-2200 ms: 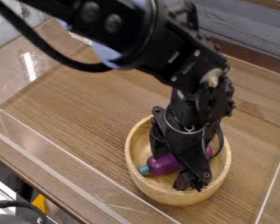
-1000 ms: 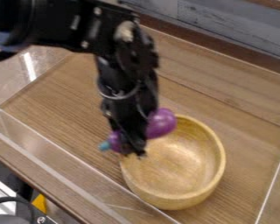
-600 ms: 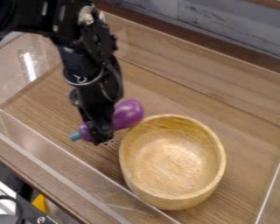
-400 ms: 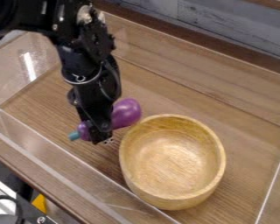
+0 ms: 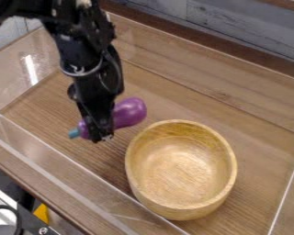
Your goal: Remove the purple eggplant from inside the brown bowl and put it on the table
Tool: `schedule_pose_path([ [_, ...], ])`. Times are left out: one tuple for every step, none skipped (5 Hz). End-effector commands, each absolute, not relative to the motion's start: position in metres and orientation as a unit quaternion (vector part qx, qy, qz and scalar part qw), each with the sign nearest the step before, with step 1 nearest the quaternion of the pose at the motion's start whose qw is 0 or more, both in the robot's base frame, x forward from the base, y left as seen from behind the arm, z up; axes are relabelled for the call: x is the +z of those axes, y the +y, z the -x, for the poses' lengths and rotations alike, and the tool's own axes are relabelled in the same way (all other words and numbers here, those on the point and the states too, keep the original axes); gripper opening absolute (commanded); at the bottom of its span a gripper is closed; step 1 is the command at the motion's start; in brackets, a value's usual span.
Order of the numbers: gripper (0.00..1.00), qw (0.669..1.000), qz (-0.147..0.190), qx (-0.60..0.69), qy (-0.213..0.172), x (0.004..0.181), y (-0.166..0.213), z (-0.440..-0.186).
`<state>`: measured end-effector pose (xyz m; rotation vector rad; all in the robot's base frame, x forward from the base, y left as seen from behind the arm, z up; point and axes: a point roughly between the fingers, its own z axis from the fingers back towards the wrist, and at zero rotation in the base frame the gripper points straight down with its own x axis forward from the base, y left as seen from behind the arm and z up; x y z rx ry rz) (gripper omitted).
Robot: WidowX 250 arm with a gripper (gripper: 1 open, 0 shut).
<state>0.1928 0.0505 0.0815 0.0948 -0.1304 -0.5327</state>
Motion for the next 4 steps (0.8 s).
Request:
schedule_pose_path([
  [0.00,0.963,-0.064,-0.246,-0.085,0.090,0.059,-0.209],
  [0.00,0.961,-0.064,-0.255,-0.081,0.081,0.072,-0.212],
  [0.00,0.962,-0.063,-0.255,-0.075,0.072,0.080,-0.215],
  [0.00,0.963,-0.061,-0.255,-0.069,0.066,0.086,-0.218],
])
